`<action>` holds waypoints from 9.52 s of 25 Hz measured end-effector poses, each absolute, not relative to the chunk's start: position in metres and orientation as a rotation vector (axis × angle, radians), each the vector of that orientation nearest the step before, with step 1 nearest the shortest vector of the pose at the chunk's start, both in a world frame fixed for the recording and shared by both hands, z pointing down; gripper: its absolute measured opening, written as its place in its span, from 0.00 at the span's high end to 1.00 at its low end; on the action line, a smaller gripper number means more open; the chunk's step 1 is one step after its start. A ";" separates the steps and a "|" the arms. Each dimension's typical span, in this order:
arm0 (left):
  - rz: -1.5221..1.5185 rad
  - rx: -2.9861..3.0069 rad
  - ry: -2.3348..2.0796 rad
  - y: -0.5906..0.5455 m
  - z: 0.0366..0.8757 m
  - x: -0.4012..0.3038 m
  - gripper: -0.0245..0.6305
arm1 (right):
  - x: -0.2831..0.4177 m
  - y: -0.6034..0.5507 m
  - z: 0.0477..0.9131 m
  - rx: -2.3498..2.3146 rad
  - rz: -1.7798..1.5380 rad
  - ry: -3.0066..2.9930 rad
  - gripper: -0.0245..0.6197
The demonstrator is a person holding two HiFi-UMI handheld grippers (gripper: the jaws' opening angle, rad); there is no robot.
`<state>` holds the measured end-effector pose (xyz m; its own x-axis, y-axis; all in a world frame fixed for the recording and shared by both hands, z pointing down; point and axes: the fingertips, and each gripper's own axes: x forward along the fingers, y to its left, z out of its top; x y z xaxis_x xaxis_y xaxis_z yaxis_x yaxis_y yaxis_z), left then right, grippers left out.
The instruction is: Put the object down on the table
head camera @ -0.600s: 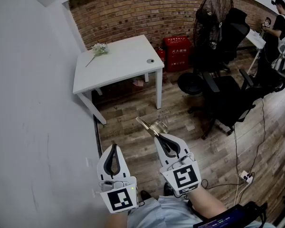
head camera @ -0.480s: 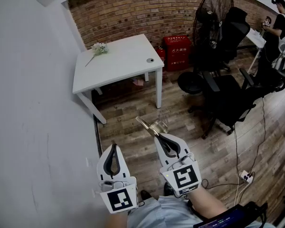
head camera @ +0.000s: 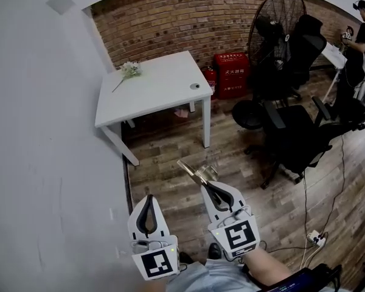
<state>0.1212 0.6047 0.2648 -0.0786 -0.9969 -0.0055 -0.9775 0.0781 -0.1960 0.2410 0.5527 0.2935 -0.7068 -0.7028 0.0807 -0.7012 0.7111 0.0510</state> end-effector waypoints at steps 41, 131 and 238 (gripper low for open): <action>-0.178 -2.036 2.157 0.344 0.264 -0.070 0.95 | 0.064 0.299 0.294 1.220 -0.056 -2.782 0.93; -0.284 -2.242 2.157 -0.187 0.322 -0.279 0.95 | -0.113 -0.231 0.355 1.343 0.092 -2.553 0.93; -0.674 -2.418 2.198 -0.233 0.472 -0.215 0.95 | -0.037 -0.270 0.528 1.284 0.491 -2.406 0.88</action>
